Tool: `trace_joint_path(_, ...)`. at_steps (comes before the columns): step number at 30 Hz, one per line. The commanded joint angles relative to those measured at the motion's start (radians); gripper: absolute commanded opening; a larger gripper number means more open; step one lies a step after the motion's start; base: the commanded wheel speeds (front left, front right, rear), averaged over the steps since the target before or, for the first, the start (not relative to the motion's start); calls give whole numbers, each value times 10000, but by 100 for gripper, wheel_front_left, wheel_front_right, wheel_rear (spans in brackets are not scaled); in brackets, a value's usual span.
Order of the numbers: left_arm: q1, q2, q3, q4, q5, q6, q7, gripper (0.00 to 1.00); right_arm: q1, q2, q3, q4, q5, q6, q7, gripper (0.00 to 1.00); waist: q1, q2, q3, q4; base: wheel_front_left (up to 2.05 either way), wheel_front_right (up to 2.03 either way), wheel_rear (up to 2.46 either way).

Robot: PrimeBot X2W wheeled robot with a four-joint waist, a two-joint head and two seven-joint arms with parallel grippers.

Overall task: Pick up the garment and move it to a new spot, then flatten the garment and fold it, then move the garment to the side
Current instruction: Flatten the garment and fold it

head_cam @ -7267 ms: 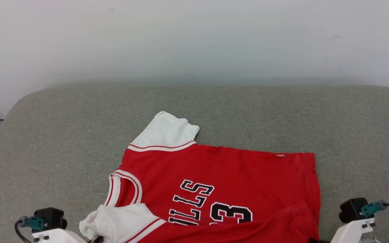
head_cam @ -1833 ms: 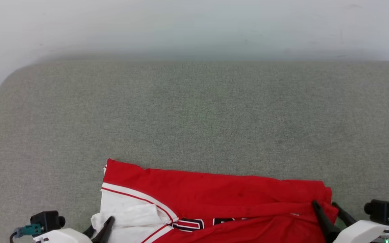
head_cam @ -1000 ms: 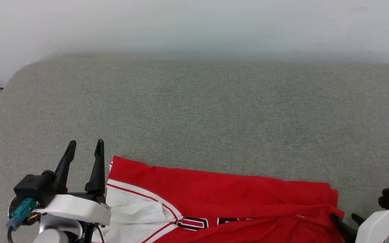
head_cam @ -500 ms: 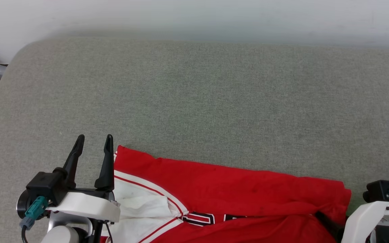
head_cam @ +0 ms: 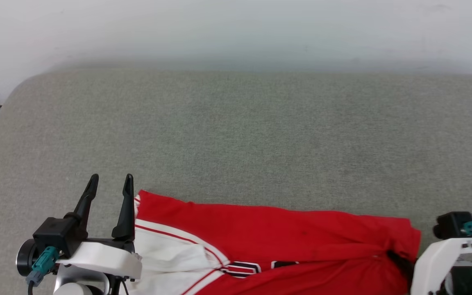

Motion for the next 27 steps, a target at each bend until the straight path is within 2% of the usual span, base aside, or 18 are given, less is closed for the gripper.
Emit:
trace_joint_path(1,102,72,-15,5,40,10,-20,100,-80,-172,-195,11,-14,-8,15,0,-1,0,-147,-154,0,0,0)
trace_joint_path(9,270,150,-75,72,-9,71,103,100,411,-432,-1584,321,-122,-8,329,0,-1,0,-444,-416,0,0,0)
trace_joint_path(13,389,138,-99,112,-66,92,109,100,606,-203,-2211,299,153,-8,610,0,-1,0,-580,-505,0,0,0)
trace_joint_path(16,449,125,-120,137,-86,104,111,100,527,322,-2267,73,1222,-6,1082,0,-1,0,-643,-529,0,0,0)
trace_joint_path(18,463,131,-136,139,-82,135,119,100,389,909,-2224,-151,2518,-6,1667,0,-1,0,-682,-527,0,0,0)
trace_joint_path(22,371,127,-205,132,-80,99,164,100,292,1584,-2026,-715,4632,-6,2850,0,-1,0,-709,-420,0,0,0)
trace_joint_path(27,217,102,-298,148,-71,78,196,100,196,1910,-1448,-964,6414,-6,3569,0,-1,0,-708,-97,0,0,0)
